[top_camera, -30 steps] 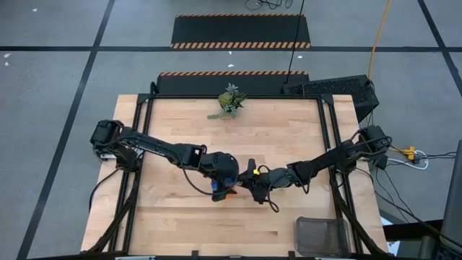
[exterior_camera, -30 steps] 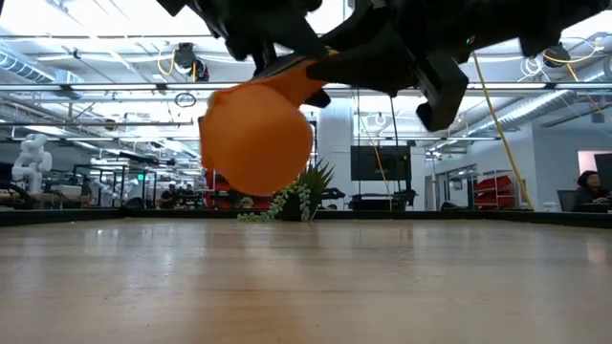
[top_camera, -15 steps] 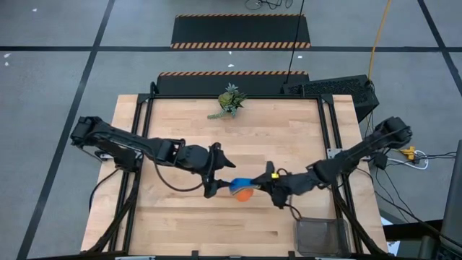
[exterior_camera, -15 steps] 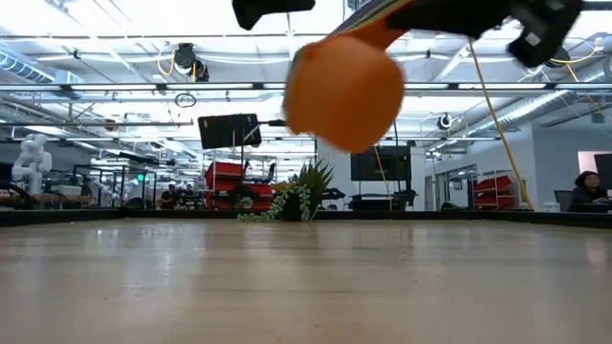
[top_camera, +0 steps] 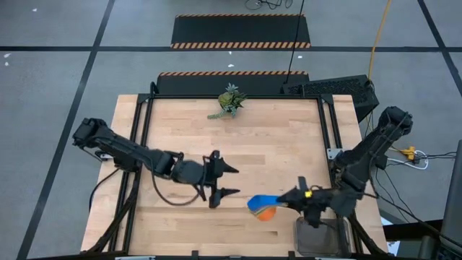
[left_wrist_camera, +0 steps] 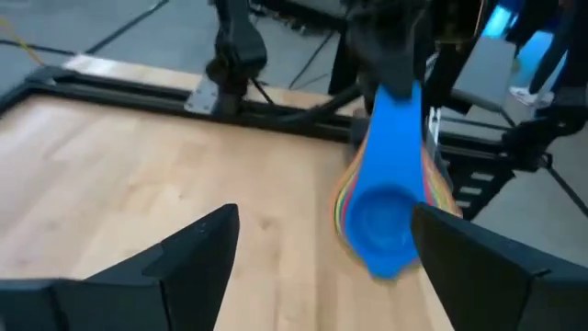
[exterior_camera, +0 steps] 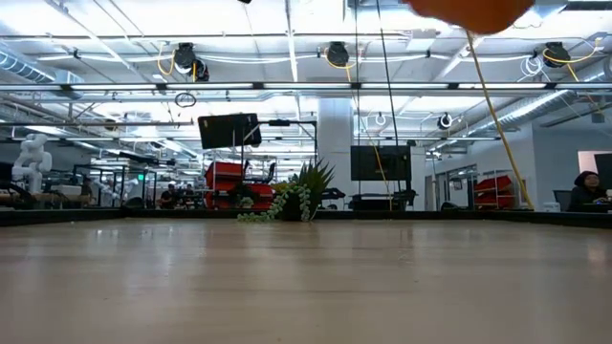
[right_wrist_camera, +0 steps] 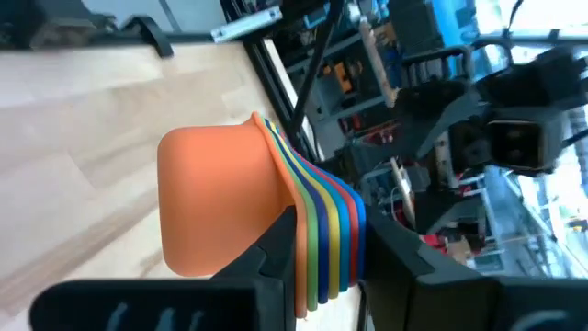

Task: Nest measuring cups in basket
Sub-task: Put the stacked measuring cups into the black transparent bin

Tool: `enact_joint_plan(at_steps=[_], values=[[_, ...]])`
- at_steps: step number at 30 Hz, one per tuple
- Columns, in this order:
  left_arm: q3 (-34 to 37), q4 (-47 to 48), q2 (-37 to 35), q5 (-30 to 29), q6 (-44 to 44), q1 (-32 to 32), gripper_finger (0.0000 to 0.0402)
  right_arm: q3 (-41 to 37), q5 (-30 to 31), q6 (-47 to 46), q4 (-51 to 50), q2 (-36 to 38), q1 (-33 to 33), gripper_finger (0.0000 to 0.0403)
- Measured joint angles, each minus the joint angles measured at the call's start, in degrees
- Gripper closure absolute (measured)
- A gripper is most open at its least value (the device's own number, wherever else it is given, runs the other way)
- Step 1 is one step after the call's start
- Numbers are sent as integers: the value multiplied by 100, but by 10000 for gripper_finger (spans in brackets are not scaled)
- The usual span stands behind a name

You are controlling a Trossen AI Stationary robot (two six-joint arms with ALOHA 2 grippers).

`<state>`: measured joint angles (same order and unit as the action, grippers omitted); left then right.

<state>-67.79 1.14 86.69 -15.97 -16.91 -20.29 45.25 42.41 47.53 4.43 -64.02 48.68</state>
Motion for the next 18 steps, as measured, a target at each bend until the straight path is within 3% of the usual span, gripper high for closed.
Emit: enact_joint_plan(at_steps=[8,13,18], values=[[7,-1666,759,-652,-415,-590,80,0,1052,124,-76,2,1122,333],[-111,-2890,1339,-1233,-180,-829,80,-2,1753,181,-81,15,1791,333],[-1054,-2498,2058,-1587,-79,-920,80,-2,2004,269,-78,118,2287,333]])
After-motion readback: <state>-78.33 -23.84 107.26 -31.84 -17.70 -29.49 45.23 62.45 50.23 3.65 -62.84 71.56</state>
